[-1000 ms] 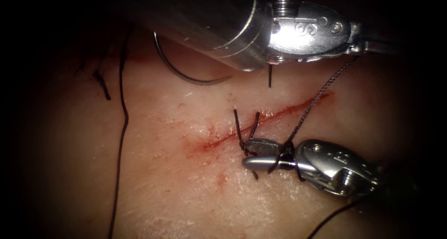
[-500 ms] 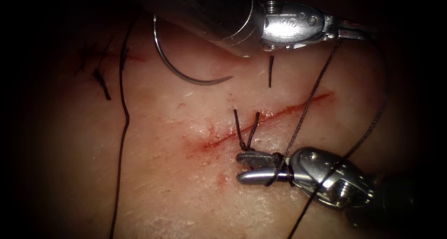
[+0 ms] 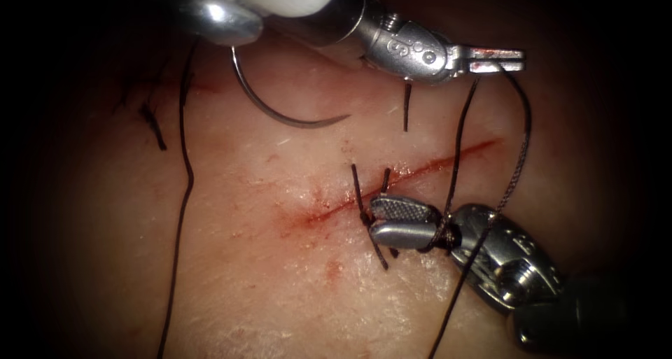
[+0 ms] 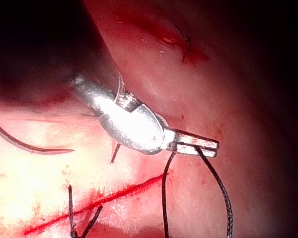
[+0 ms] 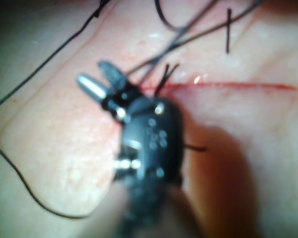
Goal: Wound Closure
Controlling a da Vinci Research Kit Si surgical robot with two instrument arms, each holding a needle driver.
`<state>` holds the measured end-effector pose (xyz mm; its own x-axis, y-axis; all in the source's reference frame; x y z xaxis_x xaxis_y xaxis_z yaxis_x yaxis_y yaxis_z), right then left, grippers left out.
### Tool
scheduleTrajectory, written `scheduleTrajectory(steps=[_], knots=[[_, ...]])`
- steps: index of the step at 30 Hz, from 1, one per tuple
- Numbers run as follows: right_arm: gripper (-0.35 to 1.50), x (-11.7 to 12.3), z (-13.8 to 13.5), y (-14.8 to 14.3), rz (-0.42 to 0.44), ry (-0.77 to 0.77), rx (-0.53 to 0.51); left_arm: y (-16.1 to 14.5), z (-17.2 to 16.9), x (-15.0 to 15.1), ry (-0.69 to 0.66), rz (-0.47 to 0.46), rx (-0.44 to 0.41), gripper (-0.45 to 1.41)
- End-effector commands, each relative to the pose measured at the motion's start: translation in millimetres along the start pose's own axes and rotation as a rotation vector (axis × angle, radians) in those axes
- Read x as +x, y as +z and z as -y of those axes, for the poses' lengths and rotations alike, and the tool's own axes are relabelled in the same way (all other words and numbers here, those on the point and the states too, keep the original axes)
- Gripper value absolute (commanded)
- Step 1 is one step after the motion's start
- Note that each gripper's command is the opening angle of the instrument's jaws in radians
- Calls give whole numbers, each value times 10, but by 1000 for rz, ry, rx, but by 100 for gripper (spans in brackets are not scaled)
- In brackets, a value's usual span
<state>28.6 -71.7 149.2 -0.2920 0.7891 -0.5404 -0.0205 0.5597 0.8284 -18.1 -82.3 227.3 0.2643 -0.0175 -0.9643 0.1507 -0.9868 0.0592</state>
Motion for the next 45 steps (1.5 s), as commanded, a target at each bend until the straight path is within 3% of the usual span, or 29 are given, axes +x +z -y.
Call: scheduleTrajectory(steps=[1,6,11,21,22,23,25,27,31,39,45], knots=[[22,-9,-3,-1,-13,-2,-20,-1,-19,-9,22,-12,-16,-45],[22,2,-16,-17,-56,-9,-82,-21,-41,-6,59,-42,-40,-45],[22,8,-23,-29,-95,-22,-138,-36,-43,-6,65,-46,-13,-45],[24,-15,-6,-4,-37,76,-40,-34,-27,-8,35,-11,43,-45],[24,-16,-4,-2,-32,83,-28,-35,-26,-7,9,9,65,-45],[22,-20,1,1,-11,104,1,-38,-26,0,-101,43,69,-45],[22,-21,2,2,-5,116,9,-38,-26,3,-128,42,62,-45],[22,-23,6,5,13,132,32,-40,-27,6,-232,141,65,-45],[22,-27,13,13,31,149,66,-37,-32,12,-363,243,65,-45],[22,-32,21,17,50,186,109,-44,-14,25,-494,320,123,-45],[19,-31,26,18,25,251,170,-59,-21,23,-513,370,118,-45]])
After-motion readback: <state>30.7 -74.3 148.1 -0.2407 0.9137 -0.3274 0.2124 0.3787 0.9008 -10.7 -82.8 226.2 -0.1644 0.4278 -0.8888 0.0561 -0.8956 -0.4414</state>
